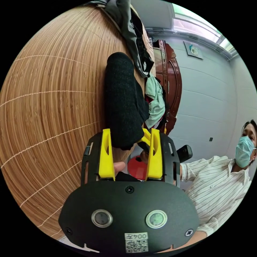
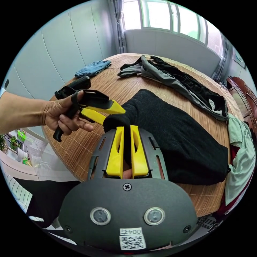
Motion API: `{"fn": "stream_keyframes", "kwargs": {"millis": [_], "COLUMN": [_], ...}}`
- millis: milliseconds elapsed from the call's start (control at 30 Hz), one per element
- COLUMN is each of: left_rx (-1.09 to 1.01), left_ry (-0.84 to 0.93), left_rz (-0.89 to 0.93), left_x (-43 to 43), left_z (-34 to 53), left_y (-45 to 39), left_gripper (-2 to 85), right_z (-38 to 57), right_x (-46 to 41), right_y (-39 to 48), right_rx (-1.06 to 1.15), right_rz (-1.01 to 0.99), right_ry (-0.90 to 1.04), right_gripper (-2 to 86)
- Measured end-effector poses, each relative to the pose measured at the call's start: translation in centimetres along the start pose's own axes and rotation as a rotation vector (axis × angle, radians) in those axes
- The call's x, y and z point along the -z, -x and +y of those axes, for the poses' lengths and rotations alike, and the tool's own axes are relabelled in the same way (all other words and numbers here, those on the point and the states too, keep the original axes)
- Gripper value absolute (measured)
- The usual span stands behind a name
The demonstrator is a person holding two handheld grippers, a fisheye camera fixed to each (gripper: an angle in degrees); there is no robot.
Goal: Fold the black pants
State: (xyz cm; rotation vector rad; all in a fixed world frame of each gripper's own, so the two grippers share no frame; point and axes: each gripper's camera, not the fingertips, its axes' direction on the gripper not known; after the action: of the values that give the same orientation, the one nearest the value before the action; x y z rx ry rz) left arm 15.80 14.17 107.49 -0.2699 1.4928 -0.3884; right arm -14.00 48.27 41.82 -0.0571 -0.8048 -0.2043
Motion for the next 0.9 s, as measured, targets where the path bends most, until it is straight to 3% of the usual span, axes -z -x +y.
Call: {"fn": "stream_keyframes", "kwargs": {"millis": [200, 467, 633, 767, 900], "left_rx": [-0.098, -0.220, -0.248, -0.271, -0.306], "left_ry": [-0.008, -0.044, -0.054, -0.059, -0.057], "left_rz": [-0.081, -0.162, -0.202, -0.227, -0.251], "left_x": [0.0, 1.2, 1.5, 1.5, 1.5], "left_z": [-1.1, 0.4, 1.3, 1.3, 1.4], "left_y": [-1.5, -6.5, -9.2, -11.8, -14.5], "left_gripper": [11.1, 9.9, 10.0, 10.0, 10.1], "right_z": [1.5, 2.8, 1.7, 3.8, 7.9], "right_x": [1.9, 4.4, -1.8, 1.9, 4.9], "right_y": [-2.2, -19.7, -25.8, -27.2, -25.7], "right_rx": [-0.007, -0.661, -0.752, -0.840, -0.879], "right_rz": [0.055, 0.098, -0.024, -0.069, -0.056], "right_ry": [-0.010, -0.123, 0.037, -0.127, -0.154], "right_gripper": [4.3, 0.0, -0.5, -0.7, -0.7]}}
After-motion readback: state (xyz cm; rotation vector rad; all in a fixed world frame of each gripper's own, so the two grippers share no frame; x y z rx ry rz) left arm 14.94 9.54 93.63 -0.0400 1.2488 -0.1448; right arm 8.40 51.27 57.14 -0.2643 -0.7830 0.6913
